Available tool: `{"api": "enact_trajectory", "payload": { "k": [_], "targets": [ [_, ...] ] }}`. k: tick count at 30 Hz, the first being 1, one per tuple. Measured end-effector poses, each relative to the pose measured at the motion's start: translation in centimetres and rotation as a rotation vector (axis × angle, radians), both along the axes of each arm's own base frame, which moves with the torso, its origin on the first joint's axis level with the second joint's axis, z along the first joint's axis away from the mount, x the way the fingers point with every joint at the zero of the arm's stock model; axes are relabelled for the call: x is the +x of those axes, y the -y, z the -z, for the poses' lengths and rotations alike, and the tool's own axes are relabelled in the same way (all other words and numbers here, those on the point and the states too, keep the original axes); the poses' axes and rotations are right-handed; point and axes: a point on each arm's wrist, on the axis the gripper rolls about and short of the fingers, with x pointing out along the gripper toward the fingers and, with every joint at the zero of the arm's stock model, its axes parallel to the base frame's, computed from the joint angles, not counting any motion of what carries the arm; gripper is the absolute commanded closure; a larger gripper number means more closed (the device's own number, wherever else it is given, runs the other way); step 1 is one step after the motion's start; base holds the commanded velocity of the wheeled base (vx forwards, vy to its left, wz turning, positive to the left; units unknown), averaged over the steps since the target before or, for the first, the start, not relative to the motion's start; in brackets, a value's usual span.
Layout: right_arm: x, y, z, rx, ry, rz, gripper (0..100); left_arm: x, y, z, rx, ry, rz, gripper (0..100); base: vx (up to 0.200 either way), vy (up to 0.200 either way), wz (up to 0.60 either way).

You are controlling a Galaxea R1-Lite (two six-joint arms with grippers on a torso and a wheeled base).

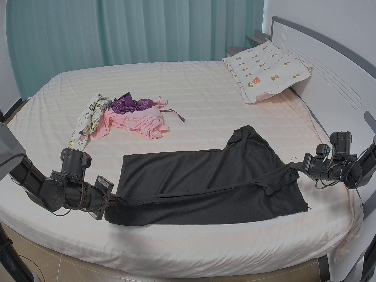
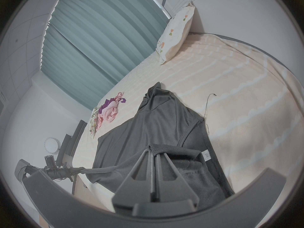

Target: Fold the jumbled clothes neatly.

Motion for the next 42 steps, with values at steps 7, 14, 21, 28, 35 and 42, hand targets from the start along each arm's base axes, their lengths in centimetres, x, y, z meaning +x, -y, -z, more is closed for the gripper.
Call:
{"api": "enact_trajectory", "payload": {
  "k": [7, 14, 21, 28, 35, 42],
  "targets": [
    [0.8, -0.1, 0.9, 0.033, -0.034, 0.023, 100, 0.9, -0.1, 0.3, -0.022, 0.005, -0.035, 100, 0.0, 0.0, 0.0],
    [0.9, 0.2, 1.3, 0.057, -0.059, 0.043, 100, 1.7, -0.4, 0.2, -0.027, 0.036, -0.049, 100, 0.0, 0.0, 0.0],
    [0.9, 0.2, 1.5, 0.088, -0.08, 0.06, 100, 2.2, -0.4, 0.7, -0.023, 0.029, -0.045, 100, 0.0, 0.0, 0.0],
    [1.1, 0.2, 1.8, 0.09, -0.084, 0.06, 100, 2.9, -0.2, 1.2, -0.017, 0.028, -0.046, 100, 0.0, 0.0, 0.0],
    [1.5, 0.2, 2.4, 0.091, -0.09, 0.061, 0, 3.8, 0.0, 1.5, -0.009, 0.031, -0.06, 0, 0.0, 0.0, 0.0],
    [2.0, 0.3, 3.4, 0.13, -0.116, 0.093, 0, 4.4, 0.0, 2.0, 0.004, 0.027, -0.076, 0, 0.0, 0.0, 0.0]
  ]
}}
